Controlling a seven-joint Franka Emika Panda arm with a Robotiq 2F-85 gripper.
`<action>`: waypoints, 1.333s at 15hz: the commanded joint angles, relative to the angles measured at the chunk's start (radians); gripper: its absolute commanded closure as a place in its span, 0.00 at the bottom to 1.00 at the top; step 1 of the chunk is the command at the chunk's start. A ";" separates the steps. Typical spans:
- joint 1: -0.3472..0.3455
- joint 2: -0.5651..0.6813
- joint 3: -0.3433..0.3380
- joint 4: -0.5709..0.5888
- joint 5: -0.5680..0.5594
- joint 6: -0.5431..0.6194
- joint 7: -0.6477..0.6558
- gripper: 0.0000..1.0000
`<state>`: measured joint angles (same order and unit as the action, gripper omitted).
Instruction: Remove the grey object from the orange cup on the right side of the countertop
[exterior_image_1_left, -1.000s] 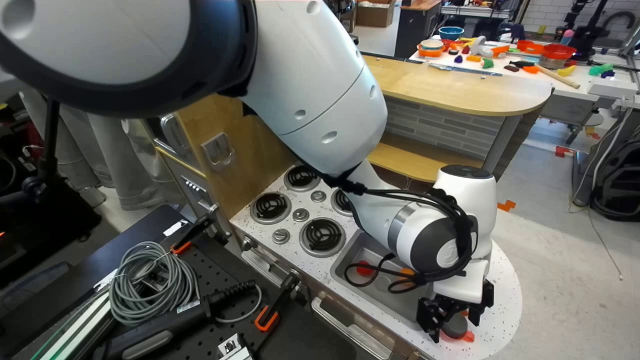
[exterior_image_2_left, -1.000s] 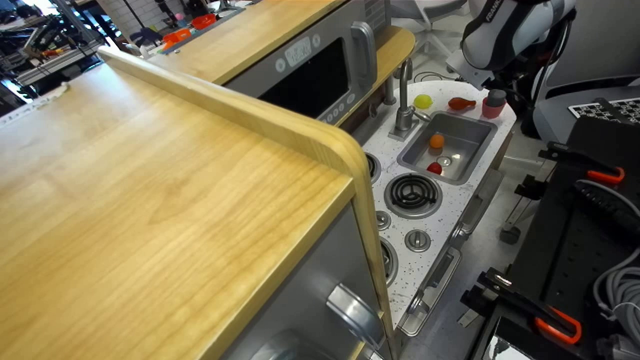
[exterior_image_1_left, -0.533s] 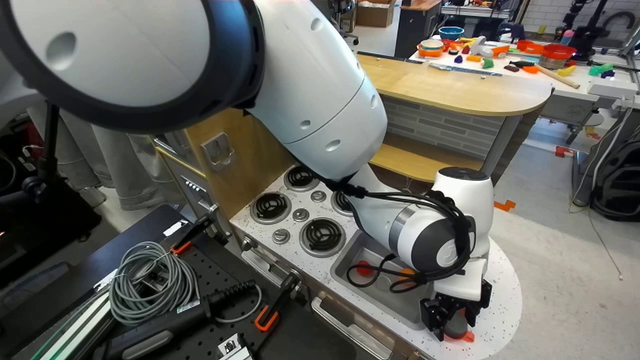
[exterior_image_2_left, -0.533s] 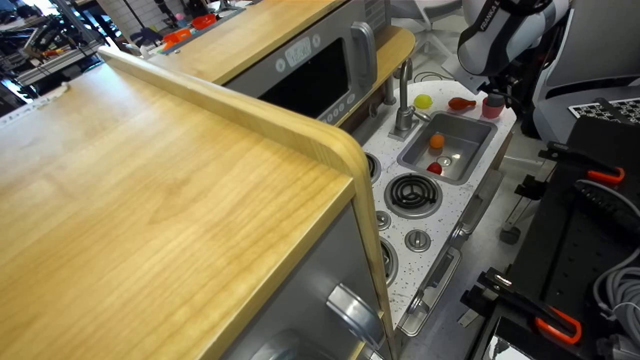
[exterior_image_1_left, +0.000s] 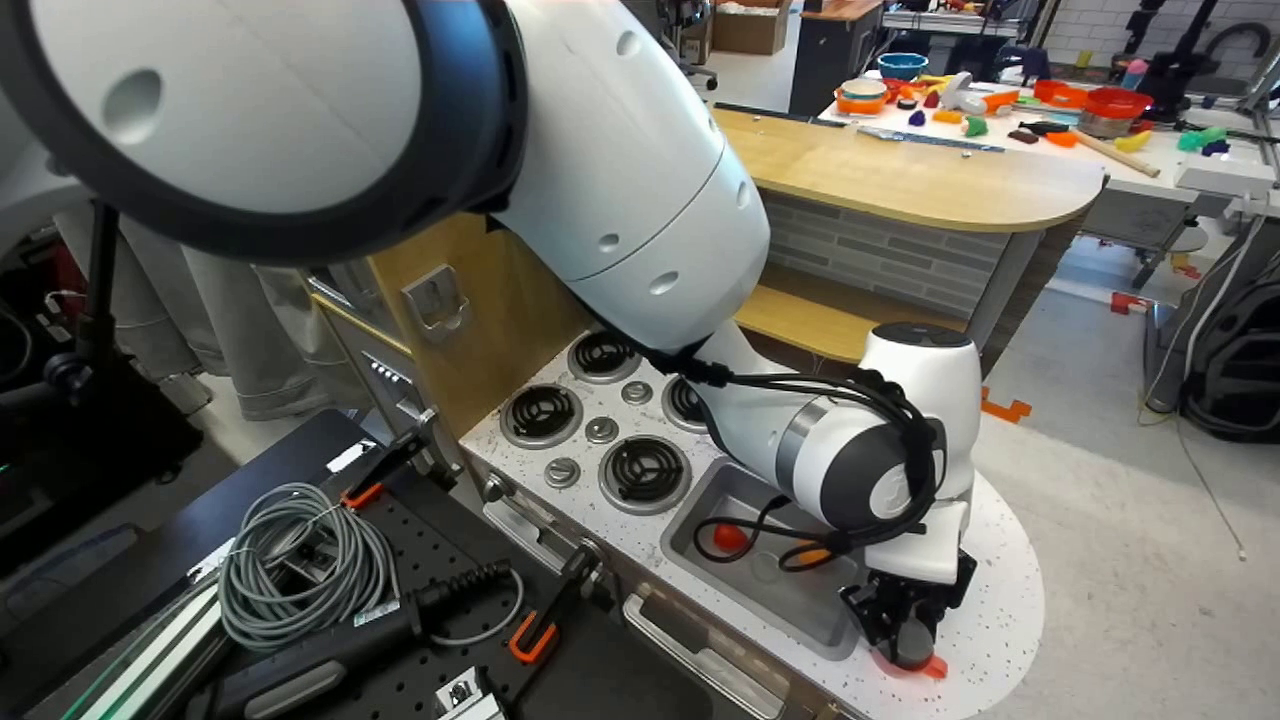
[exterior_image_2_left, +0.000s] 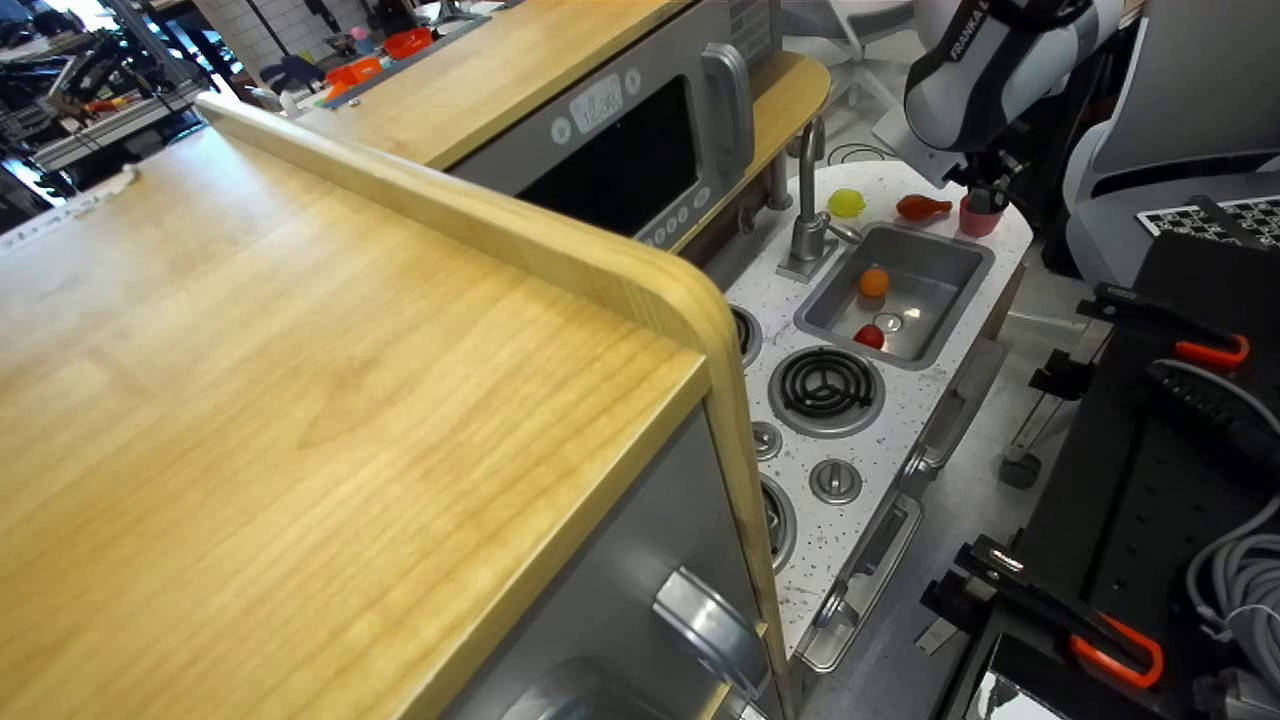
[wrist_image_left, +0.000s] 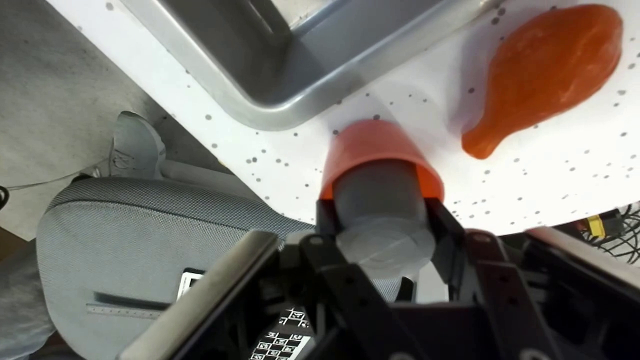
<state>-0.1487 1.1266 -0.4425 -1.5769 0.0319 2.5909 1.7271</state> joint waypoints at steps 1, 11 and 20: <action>-0.002 -0.019 0.010 -0.004 0.011 -0.007 -0.014 0.79; 0.005 -0.228 0.045 -0.103 0.020 -0.023 -0.070 0.79; 0.007 -0.246 0.040 -0.162 0.000 -0.083 -0.064 0.79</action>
<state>-0.1428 0.9135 -0.4044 -1.6915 0.0316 2.5428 1.6819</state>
